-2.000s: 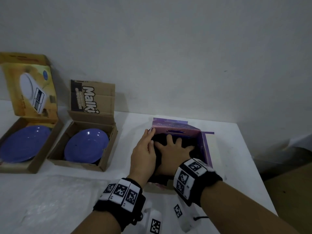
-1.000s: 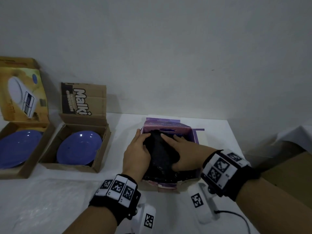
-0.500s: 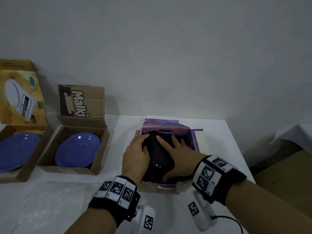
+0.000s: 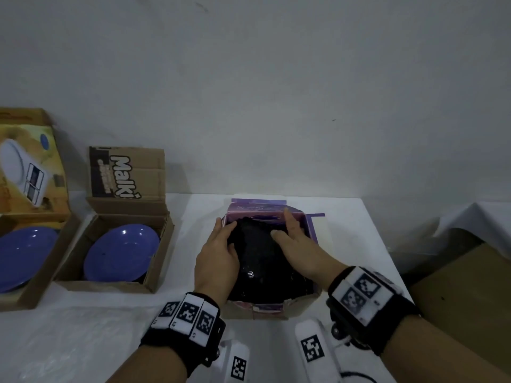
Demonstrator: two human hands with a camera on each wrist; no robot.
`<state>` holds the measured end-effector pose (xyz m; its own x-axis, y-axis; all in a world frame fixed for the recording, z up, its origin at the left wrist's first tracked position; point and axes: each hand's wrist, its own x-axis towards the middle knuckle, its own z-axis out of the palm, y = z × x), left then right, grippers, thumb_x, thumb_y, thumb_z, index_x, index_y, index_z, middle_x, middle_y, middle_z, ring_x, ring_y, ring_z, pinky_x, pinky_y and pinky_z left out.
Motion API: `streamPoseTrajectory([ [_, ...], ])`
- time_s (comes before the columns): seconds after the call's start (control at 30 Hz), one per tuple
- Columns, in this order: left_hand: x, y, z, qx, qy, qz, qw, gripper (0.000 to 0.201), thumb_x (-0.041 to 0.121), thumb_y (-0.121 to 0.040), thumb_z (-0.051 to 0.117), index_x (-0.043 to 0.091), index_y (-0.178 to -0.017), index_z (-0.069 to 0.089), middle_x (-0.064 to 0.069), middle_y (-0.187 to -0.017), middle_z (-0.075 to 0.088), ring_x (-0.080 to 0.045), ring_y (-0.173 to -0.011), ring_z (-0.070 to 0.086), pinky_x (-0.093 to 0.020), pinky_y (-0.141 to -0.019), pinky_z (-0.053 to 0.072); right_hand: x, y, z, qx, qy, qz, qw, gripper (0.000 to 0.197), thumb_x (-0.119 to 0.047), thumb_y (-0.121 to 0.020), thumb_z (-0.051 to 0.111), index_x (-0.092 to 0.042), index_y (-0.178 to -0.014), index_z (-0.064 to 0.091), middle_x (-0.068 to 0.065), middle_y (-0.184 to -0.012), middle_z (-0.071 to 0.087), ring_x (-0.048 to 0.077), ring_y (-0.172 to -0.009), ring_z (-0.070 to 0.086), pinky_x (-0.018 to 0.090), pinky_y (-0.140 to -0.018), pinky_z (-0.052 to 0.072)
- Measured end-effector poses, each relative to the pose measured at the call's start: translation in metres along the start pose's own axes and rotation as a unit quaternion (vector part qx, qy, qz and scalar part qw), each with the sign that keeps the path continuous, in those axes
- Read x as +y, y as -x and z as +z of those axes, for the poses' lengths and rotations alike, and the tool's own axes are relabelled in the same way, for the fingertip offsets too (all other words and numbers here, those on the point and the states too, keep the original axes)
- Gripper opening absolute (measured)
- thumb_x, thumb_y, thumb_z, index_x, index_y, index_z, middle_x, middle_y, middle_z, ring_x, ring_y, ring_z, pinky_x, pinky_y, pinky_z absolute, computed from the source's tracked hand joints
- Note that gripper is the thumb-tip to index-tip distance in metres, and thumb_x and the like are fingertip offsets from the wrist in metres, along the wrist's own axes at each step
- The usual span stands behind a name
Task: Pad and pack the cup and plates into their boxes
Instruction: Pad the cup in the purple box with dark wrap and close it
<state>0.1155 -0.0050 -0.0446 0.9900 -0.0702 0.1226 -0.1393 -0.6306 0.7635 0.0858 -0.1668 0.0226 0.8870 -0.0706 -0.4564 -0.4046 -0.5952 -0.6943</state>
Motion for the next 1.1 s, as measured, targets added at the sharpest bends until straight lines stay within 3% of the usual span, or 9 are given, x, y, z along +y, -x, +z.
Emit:
streamPoseTrajectory([
  [0.13, -0.001, -0.001, 0.002, 0.002, -0.013, 0.003, 1.000, 0.052, 0.002, -0.090, 0.045, 0.028, -0.135, 0.050, 0.003, -0.151, 0.036, -0.013, -0.135, 0.039, -0.027, -0.105, 0.034, 0.008, 0.006, 0.009, -0.003, -0.043, 0.034, 0.999, 0.068, -0.053, -0.095, 0.030, -0.036, -0.148, -0.010, 0.008, -0.158, 0.017, 0.027, -0.140, 0.027, 0.036, -0.114, 0.023],
  [0.33, -0.003, -0.001, 0.001, -0.009, -0.039, 0.005, 0.999, 0.052, 0.003, -0.090, 0.045, 0.029, -0.136, 0.048, 0.004, -0.153, 0.033, -0.017, -0.133, 0.041, -0.030, -0.102, 0.038, 0.010, -0.003, -0.006, 0.008, -0.224, 0.048, 0.973, 0.075, -0.063, -0.080, 0.040, -0.040, -0.147, 0.015, -0.015, -0.154, 0.018, 0.019, -0.140, 0.025, 0.041, -0.114, 0.023],
  [0.57, -0.001, -0.001, -0.001, -0.018, -0.038, 0.000, 0.999, 0.053, 0.005, -0.091, 0.044, 0.027, -0.140, 0.044, 0.002, -0.155, 0.028, -0.022, -0.133, 0.041, -0.033, -0.103, 0.037, 0.017, 0.007, 0.001, 0.019, -0.125, 0.062, 0.990, 0.064, -0.047, -0.093, 0.038, -0.024, -0.149, 0.017, 0.001, -0.153, 0.028, 0.026, -0.136, 0.034, 0.044, -0.112, 0.029],
  [0.67, -0.002, 0.001, -0.005, -0.018, -0.024, 0.007, 1.000, 0.064, 0.009, -0.092, 0.047, 0.031, -0.148, 0.025, 0.001, -0.157, 0.023, -0.025, -0.134, 0.039, -0.033, -0.102, 0.038, 0.022, 0.017, -0.010, 0.122, -0.094, 0.004, 0.988, 0.042, -0.025, -0.090, 0.051, -0.021, -0.132, 0.047, 0.007, -0.130, 0.054, 0.025, -0.112, 0.055, 0.044, -0.099, 0.045],
  [0.77, -0.001, 0.001, -0.009, -0.022, 0.023, -0.040, 0.999, 0.076, 0.027, -0.093, 0.053, 0.027, -0.151, 0.005, -0.004, -0.155, 0.026, -0.029, -0.132, 0.040, -0.036, -0.100, 0.038, 0.025, 0.026, -0.008, 0.234, -0.083, -0.003, 0.969, 0.033, -0.013, -0.085, 0.053, -0.019, -0.118, 0.052, 0.010, -0.117, 0.055, 0.024, -0.097, 0.058, 0.038, -0.087, 0.050],
  [0.9, 0.006, -0.009, -0.031, -0.025, 0.063, -0.101, 0.993, 0.069, 0.045, -0.094, 0.046, 0.016, -0.149, 0.018, -0.004, -0.149, 0.036, -0.025, -0.134, 0.039, -0.035, -0.107, 0.033, 0.022, 0.029, -0.008, 0.288, 0.037, 0.046, 0.956, 0.053, -0.024, -0.087, 0.053, -0.020, -0.136, 0.035, 0.013, -0.135, 0.033, 0.032, -0.124, 0.036, 0.043, -0.100, 0.035],
  [1.0, 0.014, -0.023, -0.054, 0.005, 0.119, -0.089, 0.989, 0.040, 0.028, -0.099, 0.041, 0.014, -0.137, 0.039, -0.005, -0.123, 0.059, -0.029, -0.091, 0.063, -0.033, -0.077, 0.052, 0.027, 0.025, -0.024, 0.245, -0.007, 0.087, 0.966, 0.056, -0.025, -0.091, 0.048, -0.014, -0.143, 0.029, 0.016, -0.134, 0.046, 0.033, -0.121, 0.045, 0.039, -0.097, 0.038],
  [1.07, 0.017, -0.029, -0.058, -0.049, 0.174, -0.108, 0.978, 0.029, 0.015, -0.100, 0.038, 0.015, -0.128, 0.046, -0.005, -0.116, 0.059, -0.025, -0.064, 0.061, -0.028, -0.052, 0.053, 0.030, 0.023, -0.032, 0.264, -0.036, 0.060, 0.962, 0.044, -0.021, -0.093, 0.046, -0.013, -0.136, 0.040, 0.012, -0.116, 0.061, 0.028, -0.106, 0.057, 0.033, -0.090, 0.044],
  [1.1, 0.017, -0.030, -0.056, -0.080, 0.176, -0.111, 0.975, 0.029, 0.009, -0.099, 0.039, 0.015, -0.126, 0.048, -0.006, -0.117, 0.057, -0.024, -0.062, 0.060, -0.029, -0.050, 0.053, 0.029, 0.022, -0.034, 0.279, -0.046, 0.041, 0.958, 0.036, -0.021, -0.094, 0.045, -0.015, -0.129, 0.049, 0.007, -0.108, 0.065, 0.025, -0.098, 0.060, 0.034, -0.087, 0.047],
])
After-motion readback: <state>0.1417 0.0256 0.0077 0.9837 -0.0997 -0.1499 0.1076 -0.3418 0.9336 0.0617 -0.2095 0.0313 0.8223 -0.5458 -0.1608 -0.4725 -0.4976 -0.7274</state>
